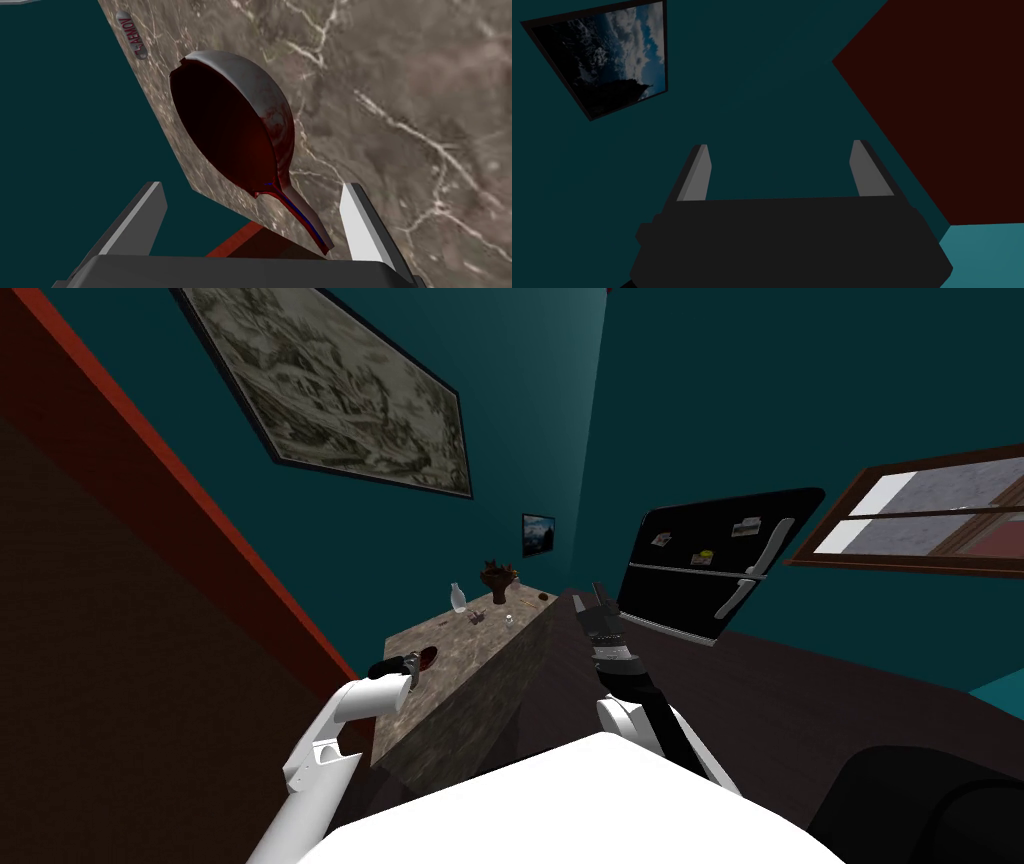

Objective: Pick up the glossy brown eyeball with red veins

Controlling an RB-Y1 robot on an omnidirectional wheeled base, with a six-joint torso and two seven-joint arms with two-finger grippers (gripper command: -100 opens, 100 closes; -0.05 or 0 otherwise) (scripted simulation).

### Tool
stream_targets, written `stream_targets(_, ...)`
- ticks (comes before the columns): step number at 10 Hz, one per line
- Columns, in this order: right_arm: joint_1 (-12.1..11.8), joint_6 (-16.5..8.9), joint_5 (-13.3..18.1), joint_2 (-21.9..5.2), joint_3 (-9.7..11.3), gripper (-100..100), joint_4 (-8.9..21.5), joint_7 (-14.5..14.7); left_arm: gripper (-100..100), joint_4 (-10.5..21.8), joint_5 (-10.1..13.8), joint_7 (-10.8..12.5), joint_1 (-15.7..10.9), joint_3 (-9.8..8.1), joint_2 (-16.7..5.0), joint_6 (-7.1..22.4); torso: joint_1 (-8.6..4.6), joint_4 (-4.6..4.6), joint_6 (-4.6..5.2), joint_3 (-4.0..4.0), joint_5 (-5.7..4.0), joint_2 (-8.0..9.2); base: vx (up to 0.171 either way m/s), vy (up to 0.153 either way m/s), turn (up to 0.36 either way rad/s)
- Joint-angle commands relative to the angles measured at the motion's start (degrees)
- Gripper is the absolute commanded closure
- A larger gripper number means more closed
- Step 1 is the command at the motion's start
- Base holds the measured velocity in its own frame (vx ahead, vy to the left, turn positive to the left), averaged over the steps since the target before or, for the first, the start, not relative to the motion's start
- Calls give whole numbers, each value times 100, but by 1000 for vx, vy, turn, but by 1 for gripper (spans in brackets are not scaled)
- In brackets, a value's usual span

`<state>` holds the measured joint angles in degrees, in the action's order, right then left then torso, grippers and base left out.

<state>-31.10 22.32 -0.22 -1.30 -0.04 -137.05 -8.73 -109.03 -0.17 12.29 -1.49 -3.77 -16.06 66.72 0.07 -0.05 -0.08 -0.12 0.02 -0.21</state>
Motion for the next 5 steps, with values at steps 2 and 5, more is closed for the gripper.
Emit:
stream_targets(2, 0, 0, 0, 0, 0, 0, 0, 0, -100, 90, 5, -6, 26, 15, 12, 78, 2, 0, 0, 0, 1, 0, 28, 17, -27)
stream_targets(5, 0, 0, 0, 0, 0, 0, 0, 0, -100, 346, -14, -28, -3, 6, 41, -134, -5, 2, -1, 5, -1, 9, 19, 4, 0)
